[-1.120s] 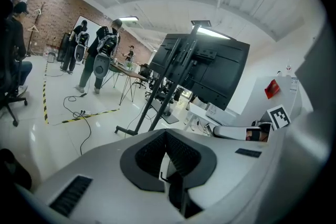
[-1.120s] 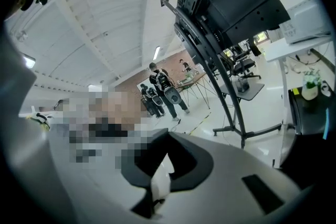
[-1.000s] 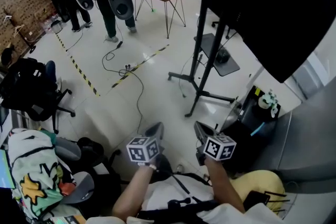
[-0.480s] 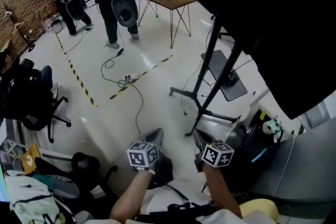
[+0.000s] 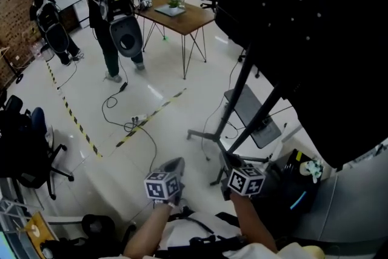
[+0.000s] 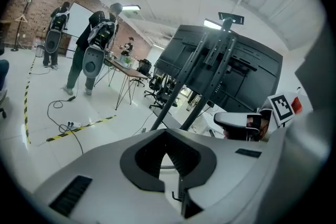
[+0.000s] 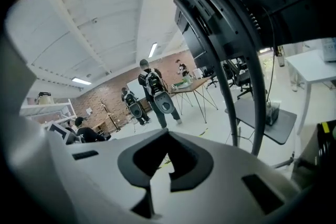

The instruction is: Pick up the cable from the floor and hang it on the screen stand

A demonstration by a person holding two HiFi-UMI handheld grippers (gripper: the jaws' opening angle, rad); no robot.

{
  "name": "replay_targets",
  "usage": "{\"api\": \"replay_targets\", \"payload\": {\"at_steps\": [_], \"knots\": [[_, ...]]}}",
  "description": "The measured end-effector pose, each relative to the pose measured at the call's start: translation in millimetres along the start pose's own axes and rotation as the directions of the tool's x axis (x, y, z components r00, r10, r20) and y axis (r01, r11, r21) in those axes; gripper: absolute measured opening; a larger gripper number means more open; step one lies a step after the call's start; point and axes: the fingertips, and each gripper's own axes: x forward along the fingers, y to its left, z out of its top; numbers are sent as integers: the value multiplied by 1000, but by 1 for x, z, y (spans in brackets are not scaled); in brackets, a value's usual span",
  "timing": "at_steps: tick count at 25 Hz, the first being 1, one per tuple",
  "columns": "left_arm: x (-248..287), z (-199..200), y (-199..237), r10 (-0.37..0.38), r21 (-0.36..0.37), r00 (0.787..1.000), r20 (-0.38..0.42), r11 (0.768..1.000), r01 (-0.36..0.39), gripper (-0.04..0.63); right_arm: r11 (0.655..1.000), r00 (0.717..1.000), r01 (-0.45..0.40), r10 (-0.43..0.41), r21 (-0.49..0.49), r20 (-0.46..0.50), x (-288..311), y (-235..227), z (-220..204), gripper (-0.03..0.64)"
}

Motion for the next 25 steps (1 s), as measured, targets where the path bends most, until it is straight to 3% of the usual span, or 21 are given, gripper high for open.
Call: {"api": "replay_targets", "payload": {"at_steps": [8,13,25], "knots": [[57,32,26,-47,9,998,-48,999,47,3,998,997,53,-54,29,47,46,-23,32,6],[102,55,47,-37,22,997,-71,999,39,3,997,998,61,-62,44,32,90,-42,45,6],[248,148,77,-73,94,986,-150,992,87,3,991,994,90,-95,103,45,203,-122,129,6]]}}
